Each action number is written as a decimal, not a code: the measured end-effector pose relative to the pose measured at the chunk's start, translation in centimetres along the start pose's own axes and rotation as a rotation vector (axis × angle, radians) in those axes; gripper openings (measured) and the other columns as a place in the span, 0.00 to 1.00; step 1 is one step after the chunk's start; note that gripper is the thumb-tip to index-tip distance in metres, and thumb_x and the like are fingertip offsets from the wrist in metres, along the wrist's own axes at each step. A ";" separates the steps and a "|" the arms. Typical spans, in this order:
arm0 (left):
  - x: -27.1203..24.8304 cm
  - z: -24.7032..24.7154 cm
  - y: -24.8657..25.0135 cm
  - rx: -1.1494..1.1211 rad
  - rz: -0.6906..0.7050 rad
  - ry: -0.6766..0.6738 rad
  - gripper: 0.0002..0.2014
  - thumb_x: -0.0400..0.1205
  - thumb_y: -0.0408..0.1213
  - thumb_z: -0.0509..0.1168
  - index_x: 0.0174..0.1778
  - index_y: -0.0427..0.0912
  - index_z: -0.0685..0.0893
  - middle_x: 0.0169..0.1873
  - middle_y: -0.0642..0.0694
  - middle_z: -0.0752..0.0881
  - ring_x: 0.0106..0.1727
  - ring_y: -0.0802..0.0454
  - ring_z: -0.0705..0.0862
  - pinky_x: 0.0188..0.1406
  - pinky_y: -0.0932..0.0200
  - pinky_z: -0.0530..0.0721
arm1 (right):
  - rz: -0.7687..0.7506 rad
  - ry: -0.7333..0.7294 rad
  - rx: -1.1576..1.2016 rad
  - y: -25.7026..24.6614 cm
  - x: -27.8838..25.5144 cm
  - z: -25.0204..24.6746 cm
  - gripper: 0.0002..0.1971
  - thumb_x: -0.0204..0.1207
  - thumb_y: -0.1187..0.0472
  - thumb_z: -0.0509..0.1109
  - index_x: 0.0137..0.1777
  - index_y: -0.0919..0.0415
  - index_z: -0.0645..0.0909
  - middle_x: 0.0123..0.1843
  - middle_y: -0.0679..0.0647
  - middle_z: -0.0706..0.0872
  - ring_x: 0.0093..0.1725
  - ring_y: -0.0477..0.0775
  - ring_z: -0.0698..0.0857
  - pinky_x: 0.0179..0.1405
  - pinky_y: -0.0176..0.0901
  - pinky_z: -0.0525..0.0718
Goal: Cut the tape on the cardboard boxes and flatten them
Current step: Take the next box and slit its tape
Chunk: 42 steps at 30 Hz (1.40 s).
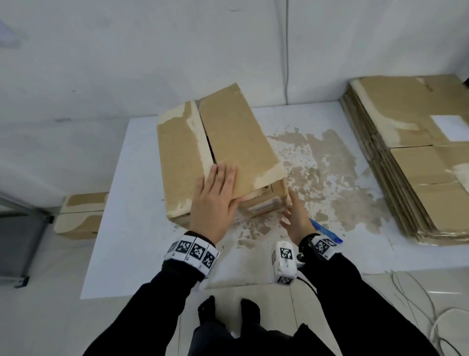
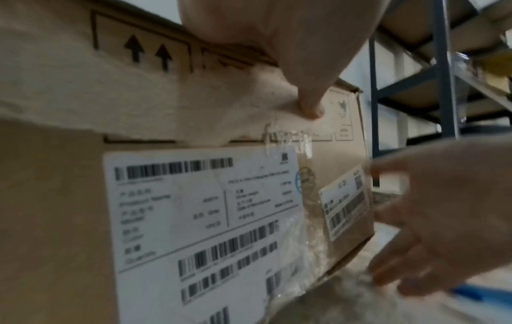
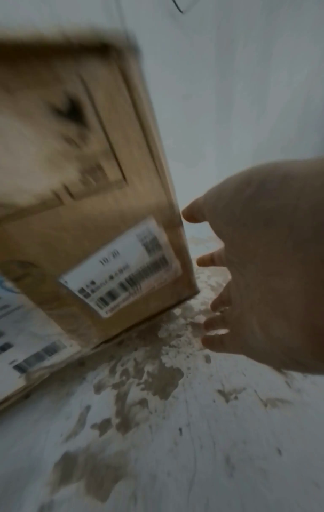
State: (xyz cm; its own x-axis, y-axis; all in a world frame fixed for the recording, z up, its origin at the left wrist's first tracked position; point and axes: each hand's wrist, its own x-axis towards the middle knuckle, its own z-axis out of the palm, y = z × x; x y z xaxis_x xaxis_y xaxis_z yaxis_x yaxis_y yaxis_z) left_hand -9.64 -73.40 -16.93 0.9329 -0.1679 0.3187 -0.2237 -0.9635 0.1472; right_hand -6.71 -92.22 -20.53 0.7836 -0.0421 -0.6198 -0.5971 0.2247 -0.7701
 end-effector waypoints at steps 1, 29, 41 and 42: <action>0.0 -0.2 0.2 -0.075 -0.014 0.063 0.27 0.85 0.48 0.52 0.79 0.39 0.67 0.75 0.36 0.73 0.77 0.38 0.71 0.75 0.38 0.68 | -0.001 -0.023 0.067 -0.5 -0.2 0.0 0.22 0.82 0.39 0.55 0.68 0.49 0.74 0.69 0.52 0.76 0.70 0.53 0.74 0.69 0.52 0.72; -6.9 -3.1 -8.8 -0.958 -0.924 0.209 0.22 0.85 0.52 0.59 0.74 0.48 0.75 0.65 0.50 0.82 0.67 0.50 0.80 0.67 0.50 0.78 | -0.797 0.252 -0.892 0.2 -0.4 -1.3 0.16 0.79 0.65 0.66 0.66 0.65 0.75 0.66 0.62 0.75 0.67 0.58 0.74 0.66 0.48 0.73; -6.3 -3.8 -10.4 -0.413 -0.579 0.081 0.24 0.87 0.47 0.55 0.76 0.40 0.68 0.82 0.39 0.57 0.83 0.46 0.55 0.78 0.50 0.57 | -0.474 0.280 -0.874 -1.1 -0.1 -0.8 0.07 0.86 0.61 0.54 0.50 0.64 0.70 0.41 0.63 0.84 0.29 0.56 0.76 0.25 0.45 0.71; -6.0 -4.2 -11.1 -0.378 -0.490 0.038 0.21 0.85 0.46 0.55 0.72 0.40 0.72 0.81 0.39 0.60 0.82 0.46 0.55 0.76 0.53 0.56 | -0.539 0.217 -0.857 -3.0 -1.3 1.3 0.07 0.87 0.61 0.53 0.51 0.63 0.70 0.39 0.59 0.83 0.28 0.54 0.75 0.25 0.44 0.69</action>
State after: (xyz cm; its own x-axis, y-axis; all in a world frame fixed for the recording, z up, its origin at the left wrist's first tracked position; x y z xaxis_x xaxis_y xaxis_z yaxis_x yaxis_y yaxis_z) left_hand -13.90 -60.87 -16.58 0.9434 0.2896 0.1619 0.1372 -0.7848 0.6044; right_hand -5.73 -91.59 -17.26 0.9860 -0.1254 -0.1097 -0.1649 -0.6410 -0.7496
